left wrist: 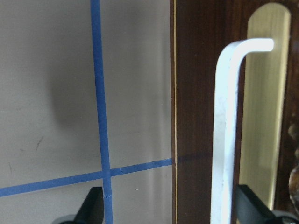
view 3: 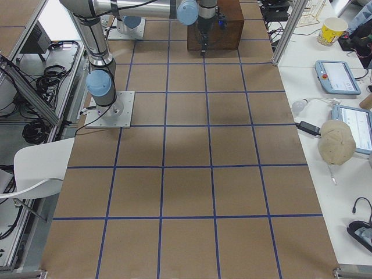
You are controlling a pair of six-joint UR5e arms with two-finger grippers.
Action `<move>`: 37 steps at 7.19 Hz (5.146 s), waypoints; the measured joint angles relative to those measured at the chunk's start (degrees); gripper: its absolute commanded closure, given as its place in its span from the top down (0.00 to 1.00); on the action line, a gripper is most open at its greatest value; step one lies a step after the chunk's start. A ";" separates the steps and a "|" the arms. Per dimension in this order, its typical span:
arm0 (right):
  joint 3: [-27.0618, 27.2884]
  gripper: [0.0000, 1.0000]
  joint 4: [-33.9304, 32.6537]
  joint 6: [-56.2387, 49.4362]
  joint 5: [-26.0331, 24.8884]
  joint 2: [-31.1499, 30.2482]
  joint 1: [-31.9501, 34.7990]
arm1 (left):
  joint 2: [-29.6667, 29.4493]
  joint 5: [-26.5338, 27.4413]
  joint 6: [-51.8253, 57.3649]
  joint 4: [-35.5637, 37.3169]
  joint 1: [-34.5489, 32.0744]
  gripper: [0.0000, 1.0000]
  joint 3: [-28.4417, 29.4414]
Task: Open drawer and put corn inside
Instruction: 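Hook the left gripper onto the white drawer handle, then pull the drawer outward from the cabinet with the left gripper, then release the handle and lower the left gripper onto the yellow corn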
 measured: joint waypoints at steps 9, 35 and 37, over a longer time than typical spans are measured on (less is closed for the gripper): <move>0.00 1.00 -0.01 0.00 0.00 0.00 0.00 | -2.41 -0.71 1.43 0.93 0.57 1.00 1.04; 0.00 1.00 0.06 0.00 0.00 0.00 0.00 | -4.89 10.42 9.68 0.58 7.13 1.00 12.11; 0.00 1.00 0.06 0.00 0.00 0.00 0.00 | -6.13 14.08 9.42 3.19 8.07 1.00 14.37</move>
